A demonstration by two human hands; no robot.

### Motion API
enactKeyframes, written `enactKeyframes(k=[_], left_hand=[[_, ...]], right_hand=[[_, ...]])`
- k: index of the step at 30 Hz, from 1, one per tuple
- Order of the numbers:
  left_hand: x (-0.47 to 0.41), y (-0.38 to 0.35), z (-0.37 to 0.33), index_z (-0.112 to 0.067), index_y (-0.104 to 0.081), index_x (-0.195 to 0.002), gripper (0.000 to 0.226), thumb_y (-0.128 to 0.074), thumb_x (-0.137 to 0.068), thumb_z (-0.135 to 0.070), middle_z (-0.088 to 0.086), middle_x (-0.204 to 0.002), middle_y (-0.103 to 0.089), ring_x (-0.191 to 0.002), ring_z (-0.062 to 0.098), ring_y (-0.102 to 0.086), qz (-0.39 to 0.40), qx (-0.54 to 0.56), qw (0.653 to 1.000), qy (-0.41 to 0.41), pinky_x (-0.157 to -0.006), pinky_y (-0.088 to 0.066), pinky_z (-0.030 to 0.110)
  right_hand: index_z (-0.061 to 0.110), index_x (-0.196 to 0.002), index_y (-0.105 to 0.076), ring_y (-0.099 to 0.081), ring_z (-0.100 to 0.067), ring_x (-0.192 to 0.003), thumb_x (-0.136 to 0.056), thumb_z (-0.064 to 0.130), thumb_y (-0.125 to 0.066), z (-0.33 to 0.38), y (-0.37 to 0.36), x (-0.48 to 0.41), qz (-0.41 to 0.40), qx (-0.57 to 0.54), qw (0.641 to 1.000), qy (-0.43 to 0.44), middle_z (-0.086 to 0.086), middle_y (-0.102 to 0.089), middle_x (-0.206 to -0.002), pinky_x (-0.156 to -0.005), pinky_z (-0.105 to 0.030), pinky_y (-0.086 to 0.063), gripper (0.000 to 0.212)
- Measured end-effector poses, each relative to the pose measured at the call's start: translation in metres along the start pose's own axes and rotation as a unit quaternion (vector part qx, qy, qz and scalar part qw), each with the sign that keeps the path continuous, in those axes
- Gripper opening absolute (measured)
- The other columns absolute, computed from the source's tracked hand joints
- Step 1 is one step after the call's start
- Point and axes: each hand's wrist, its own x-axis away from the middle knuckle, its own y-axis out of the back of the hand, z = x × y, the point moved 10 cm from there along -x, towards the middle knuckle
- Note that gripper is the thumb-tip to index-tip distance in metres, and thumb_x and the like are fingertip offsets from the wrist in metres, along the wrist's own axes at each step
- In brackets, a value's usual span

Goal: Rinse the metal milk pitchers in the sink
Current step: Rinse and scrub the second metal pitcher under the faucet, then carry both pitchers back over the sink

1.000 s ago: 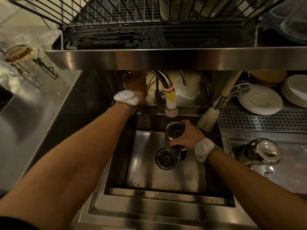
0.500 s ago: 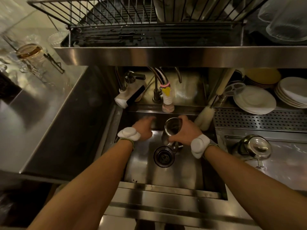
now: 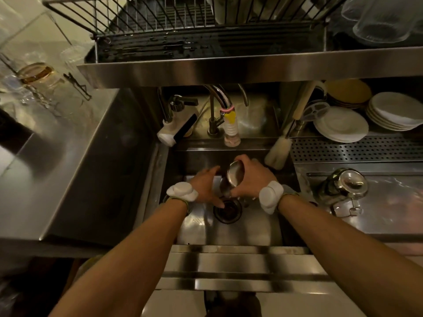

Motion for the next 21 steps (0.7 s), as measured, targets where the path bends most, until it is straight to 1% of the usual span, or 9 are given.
enactKeyframes(k=[2,3,5,6,8,11,15,19,21], left_hand=[[0.005,0.01,0.018,-0.019,-0.021,-0.149,0.109,-0.082,-0.063,-0.045,0.01,-0.151,-0.035,-0.136,0.028,-0.037,-0.009,-0.009,0.999,0.04,-0.104,-0.035,0.03],[0.008,0.012,0.025,-0.019,-0.027,-0.147,0.099,-0.079,-0.068,-0.046,0.01,-0.148,-0.04,-0.134,0.027,-0.042,-0.011,-0.008,0.999,0.053,-0.101,-0.037,0.028],[0.014,0.006,0.035,-0.018,-0.033,-0.145,0.085,-0.071,-0.076,-0.049,0.008,-0.148,-0.041,-0.134,0.026,-0.042,0.02,-0.022,0.997,0.074,-0.103,-0.037,0.029],[0.015,0.002,0.039,-0.018,-0.032,-0.145,0.083,-0.068,-0.078,-0.051,0.007,-0.15,-0.039,-0.135,0.026,-0.04,0.037,-0.028,0.995,0.088,-0.106,-0.035,0.03],[0.019,-0.001,0.039,-0.018,-0.033,-0.145,0.079,-0.066,-0.08,-0.051,0.007,-0.15,-0.038,-0.135,0.026,-0.04,0.041,-0.04,0.994,0.097,-0.106,-0.035,0.031],[0.017,0.01,0.026,-0.017,-0.04,-0.141,0.073,-0.068,-0.08,-0.045,0.009,-0.144,-0.047,-0.129,0.027,-0.048,0.007,-0.029,0.996,0.081,-0.101,-0.041,0.032],[0.013,0.008,-0.009,-0.016,-0.04,-0.142,0.066,-0.062,-0.086,-0.043,0.009,-0.145,-0.046,-0.131,0.028,-0.046,0.044,-0.052,0.996,0.064,-0.104,-0.039,0.032],[0.014,0.011,-0.06,-0.014,-0.056,-0.129,0.045,-0.054,-0.091,-0.038,0.012,-0.134,-0.055,-0.119,0.03,-0.054,0.064,-0.109,0.992,0.025,-0.098,-0.045,0.035],[0.015,0.018,-0.093,-0.014,-0.06,-0.124,0.04,-0.053,-0.092,-0.037,0.012,-0.129,-0.059,-0.115,0.03,-0.057,0.053,-0.105,0.993,0.003,-0.098,-0.046,0.038]], right_hand=[[0.035,-0.132,-0.026,-0.052,-0.035,-0.11,-0.043,0.05,-0.079,-0.004,0.014,0.006,-0.073,-0.024,0.997,-0.022,-0.01,-0.042,-0.13,-0.087,-0.041,-0.048,0.105],[0.034,-0.132,-0.027,-0.053,-0.036,-0.11,-0.044,0.048,-0.081,-0.008,0.012,0.008,-0.067,-0.019,0.997,-0.033,-0.01,-0.043,-0.13,-0.087,-0.042,-0.049,0.105],[0.031,-0.132,-0.029,-0.056,-0.034,-0.106,-0.044,0.047,-0.083,-0.01,-0.008,0.015,0.005,0.059,0.997,-0.041,-0.01,-0.047,-0.125,-0.082,-0.037,-0.049,0.104],[0.031,-0.132,-0.029,-0.056,-0.034,-0.105,-0.046,0.048,-0.083,-0.014,-0.013,0.017,0.012,0.069,0.996,-0.048,-0.009,-0.048,-0.124,-0.08,-0.036,-0.048,0.103],[0.031,-0.133,-0.028,-0.055,-0.033,-0.106,-0.049,0.047,-0.082,-0.02,-0.016,0.028,-0.01,0.03,0.997,-0.067,-0.009,-0.047,-0.123,-0.083,-0.037,-0.048,0.101],[0.03,-0.135,-0.027,-0.056,-0.031,-0.103,-0.051,0.047,-0.081,-0.014,-0.011,0.032,-0.006,0.051,0.997,-0.05,-0.009,-0.048,-0.121,-0.082,-0.037,-0.049,0.101],[0.029,-0.134,-0.03,-0.057,-0.032,-0.105,-0.054,0.047,-0.08,-0.008,0.023,0.044,-0.044,0.028,0.998,-0.047,-0.009,-0.051,-0.124,-0.088,-0.042,-0.05,0.096],[0.027,-0.135,-0.032,-0.057,-0.024,-0.096,-0.055,0.053,-0.077,-0.004,0.07,0.056,-0.055,0.029,0.998,-0.02,-0.004,-0.057,-0.118,-0.075,-0.03,-0.046,0.096],[0.025,-0.137,-0.032,-0.056,-0.024,-0.099,-0.056,0.057,-0.076,-0.005,0.103,0.065,-0.063,0.024,0.998,-0.006,-0.004,-0.056,-0.122,-0.076,-0.03,-0.046,0.098]])
